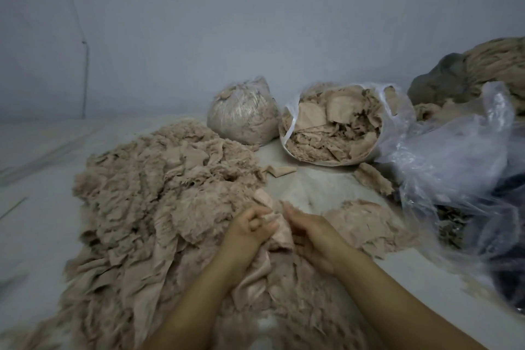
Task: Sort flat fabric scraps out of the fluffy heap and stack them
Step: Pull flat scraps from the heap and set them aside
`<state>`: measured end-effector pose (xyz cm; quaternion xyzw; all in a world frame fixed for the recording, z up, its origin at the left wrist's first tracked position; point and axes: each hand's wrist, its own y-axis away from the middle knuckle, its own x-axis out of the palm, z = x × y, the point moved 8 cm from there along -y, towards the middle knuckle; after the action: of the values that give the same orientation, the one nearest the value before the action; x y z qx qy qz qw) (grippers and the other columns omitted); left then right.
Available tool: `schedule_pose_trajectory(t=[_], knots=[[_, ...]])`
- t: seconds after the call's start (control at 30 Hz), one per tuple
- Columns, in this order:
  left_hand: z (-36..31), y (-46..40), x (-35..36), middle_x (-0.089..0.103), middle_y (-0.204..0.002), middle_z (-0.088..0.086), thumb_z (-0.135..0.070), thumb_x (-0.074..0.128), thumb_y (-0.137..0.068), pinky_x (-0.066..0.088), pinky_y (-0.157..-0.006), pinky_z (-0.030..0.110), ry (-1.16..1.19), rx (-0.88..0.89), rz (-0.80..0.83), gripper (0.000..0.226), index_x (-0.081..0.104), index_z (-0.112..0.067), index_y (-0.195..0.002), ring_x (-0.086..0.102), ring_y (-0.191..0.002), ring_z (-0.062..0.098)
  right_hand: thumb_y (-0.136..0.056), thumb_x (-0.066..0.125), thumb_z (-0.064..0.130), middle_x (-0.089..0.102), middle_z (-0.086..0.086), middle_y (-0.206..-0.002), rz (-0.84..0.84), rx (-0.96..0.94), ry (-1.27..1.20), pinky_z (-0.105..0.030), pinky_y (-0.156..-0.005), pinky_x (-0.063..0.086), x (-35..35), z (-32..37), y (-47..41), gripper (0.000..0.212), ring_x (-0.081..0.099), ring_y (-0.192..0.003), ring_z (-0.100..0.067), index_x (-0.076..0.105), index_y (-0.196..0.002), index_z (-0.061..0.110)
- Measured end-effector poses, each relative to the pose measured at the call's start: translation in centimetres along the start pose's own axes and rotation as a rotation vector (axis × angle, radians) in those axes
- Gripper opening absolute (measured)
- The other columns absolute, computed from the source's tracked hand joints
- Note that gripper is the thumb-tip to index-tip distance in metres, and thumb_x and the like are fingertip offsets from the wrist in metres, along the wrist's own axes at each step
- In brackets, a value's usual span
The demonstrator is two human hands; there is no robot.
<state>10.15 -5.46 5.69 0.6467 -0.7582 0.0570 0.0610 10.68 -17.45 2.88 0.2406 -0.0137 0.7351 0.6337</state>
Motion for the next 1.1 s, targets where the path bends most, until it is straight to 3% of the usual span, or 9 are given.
schedule_pose_trajectory(t=[0.13,0.27,0.33,0.43,0.6,0.83,0.9,0.97,1.1], knots=[[0.7,0.6,-1.1,0.065,-0.091,0.012,-0.006,0.062,-0.088,0.051,-0.069,0.025,-0.163,0.010,-0.046,0.017,0.054,-0.014,-0.099,0.062,-0.078,0.017,-0.083,0.065,0.011,0.059,-0.007,-0.061,-0.109,-0.245,-0.128,-0.026,-0.053,0.050,-0.8,1.0,-0.1,0.015,0.058,-0.055,-0.016,0.055,-0.072,0.007],[1.3,0.7,-1.5,0.062,-0.105,-0.016,-0.032,0.063,-0.085,0.050,-0.065,0.010,-0.100,0.078,-0.130,0.034,0.047,-0.038,-0.114,0.063,-0.086,-0.008,-0.083,0.062,0.006,0.057,-0.015,-0.071,-0.036,-0.339,-0.203,-0.033,-0.064,0.052,-0.9,0.9,0.2,0.015,0.059,-0.066,-0.023,0.052,-0.072,0.008],[2.2,0.0,-0.7,0.068,-0.108,-0.007,-0.037,0.065,-0.080,0.054,-0.071,0.017,0.022,0.027,-0.085,0.041,0.051,-0.031,-0.119,0.066,-0.097,0.004,-0.087,0.059,0.003,0.066,-0.023,-0.088,0.025,-0.306,-0.219,-0.035,-0.071,0.057,-0.3,0.3,0.3,0.003,0.066,-0.078,-0.029,0.059,-0.088,0.000],[3.4,-1.7,-0.9,0.070,-0.097,0.017,-0.023,0.060,-0.091,0.054,-0.078,0.038,0.035,-0.063,-0.186,0.021,0.062,-0.003,-0.098,0.067,-0.089,0.031,-0.087,0.062,0.011,0.070,-0.023,-0.097,0.085,-0.267,-0.148,-0.031,-0.071,0.058,0.3,-0.9,0.2,0.022,0.069,-0.083,-0.027,0.064,-0.100,-0.006],[3.5,-3.4,-2.9,0.059,-0.072,0.014,-0.006,0.042,-0.097,0.045,-0.066,0.033,0.065,-0.075,-0.442,0.028,0.057,-0.006,-0.073,0.055,-0.066,0.026,-0.083,0.060,0.017,0.063,-0.010,-0.074,-0.033,-0.454,-0.149,-0.026,-0.063,0.052,-1.7,1.2,1.0,0.012,0.061,-0.068,-0.018,0.056,-0.080,0.006],[-5.4,0.4,-0.1,0.048,-0.090,-0.007,-0.052,0.039,-0.089,0.035,-0.070,0.022,-0.837,0.621,-0.558,0.035,0.053,-0.020,-0.085,0.042,-0.083,0.009,-0.092,0.052,0.010,0.071,-0.010,-0.083,-0.004,-0.392,-0.145,-0.026,-0.063,0.055,-2.1,1.5,0.9,0.016,0.068,-0.074,-0.017,0.067,-0.088,0.007],[-5.8,-0.2,1.8,0.050,-0.104,-0.007,-0.049,0.036,-0.092,0.034,-0.085,0.020,-0.898,0.696,-0.352,0.038,0.061,-0.021,-0.100,0.043,-0.097,0.005,-0.089,0.055,0.017,0.070,-0.012,-0.085,-0.038,-0.418,-0.131,-0.027,-0.065,0.055,-1.9,1.5,1.1,0.014,0.067,-0.076,-0.019,0.064,-0.090,0.006],[-3.6,-1.4,3.2,0.056,-0.086,-0.018,-0.040,0.044,-0.096,0.040,-0.077,0.020,-0.743,0.484,-0.014,0.021,0.061,-0.035,-0.085,0.049,-0.080,-0.005,-0.092,0.053,0.016,0.067,-0.017,-0.086,-0.114,-0.461,-0.150,-0.033,-0.072,0.054,-2.3,1.5,1.3,0.016,0.064,-0.081,-0.026,0.060,-0.090,0.002],[-0.7,-1.7,2.3,0.047,-0.059,-0.010,-0.016,0.050,-0.096,0.037,-0.062,0.029,-0.531,0.357,0.045,0.034,0.052,-0.017,-0.062,0.042,-0.058,0.005,-0.094,0.052,0.024,0.065,-0.029,-0.100,-0.069,-0.379,-0.215,-0.043,-0.082,0.055,-2.4,1.7,1.5,0.034,0.063,-0.093,-0.039,0.058,-0.100,-0.009]])
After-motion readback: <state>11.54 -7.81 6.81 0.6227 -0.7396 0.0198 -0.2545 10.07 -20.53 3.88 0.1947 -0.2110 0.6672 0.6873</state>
